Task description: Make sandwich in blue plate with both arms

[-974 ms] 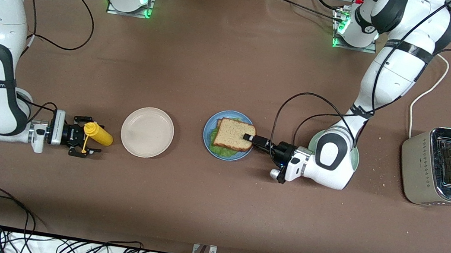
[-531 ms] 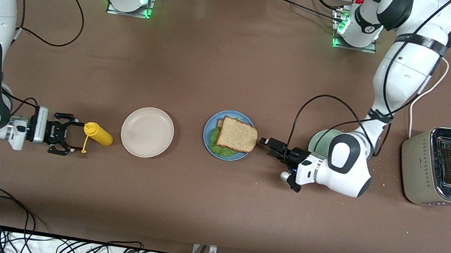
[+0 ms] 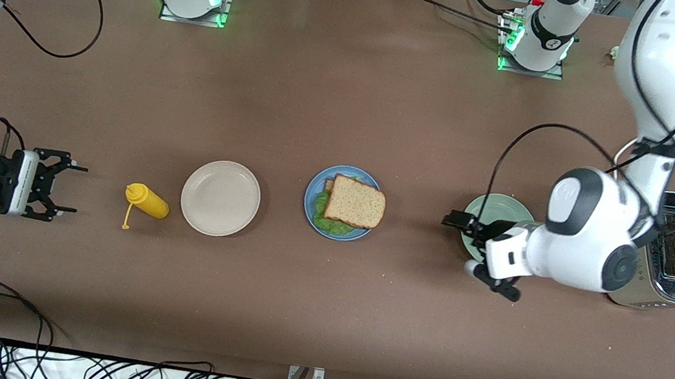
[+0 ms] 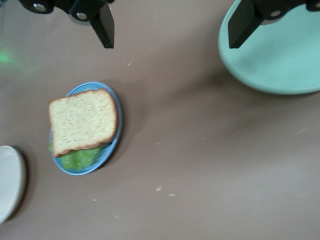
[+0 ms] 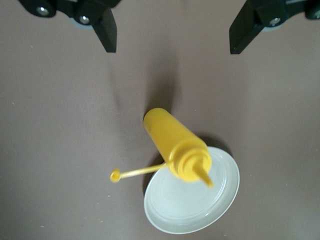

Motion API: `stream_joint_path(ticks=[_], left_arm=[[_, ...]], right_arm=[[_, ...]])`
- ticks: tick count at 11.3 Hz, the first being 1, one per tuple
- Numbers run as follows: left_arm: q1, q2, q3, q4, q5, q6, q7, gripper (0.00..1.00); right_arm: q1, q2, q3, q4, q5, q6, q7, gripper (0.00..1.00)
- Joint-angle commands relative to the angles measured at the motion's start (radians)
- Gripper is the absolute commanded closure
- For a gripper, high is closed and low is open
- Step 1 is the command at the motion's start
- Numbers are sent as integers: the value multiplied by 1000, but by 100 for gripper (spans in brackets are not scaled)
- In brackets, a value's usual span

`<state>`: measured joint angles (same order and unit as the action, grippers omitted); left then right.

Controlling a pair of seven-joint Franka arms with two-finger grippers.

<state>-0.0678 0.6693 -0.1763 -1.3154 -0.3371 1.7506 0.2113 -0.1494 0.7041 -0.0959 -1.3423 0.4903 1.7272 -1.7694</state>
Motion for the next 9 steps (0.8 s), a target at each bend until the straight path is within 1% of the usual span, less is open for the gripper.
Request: stream_joint_path(ticks=[1, 2, 3, 4, 5, 7, 9], left_arm=[[9, -179, -2, -31, 208, -104, -209, 0], [14, -232, -6, -31, 267, -112, -211, 0], [16, -285, -3, -33, 282, -144, -211, 0], [2, -366, 21, -54, 300, -161, -210, 0], [0, -449, 23, -115, 328, -161, -208, 0], [2, -609, 29, -255, 329, -157, -217, 0], [9, -703, 29, -347, 339, -157, -217, 0]], right_arm=[[79, -200, -10, -161, -137, 57, 357, 0], [86, -250, -10, -202, -165, 64, 467, 0], [94, -300, -10, -245, -176, 66, 576, 0], [97, -354, -10, -279, -180, 66, 685, 0], [97, -400, -5, -299, -205, 66, 782, 0], [106, -498, 4, -340, -234, 64, 959, 0], [129, -602, 7, -399, -269, 57, 1161, 0]])
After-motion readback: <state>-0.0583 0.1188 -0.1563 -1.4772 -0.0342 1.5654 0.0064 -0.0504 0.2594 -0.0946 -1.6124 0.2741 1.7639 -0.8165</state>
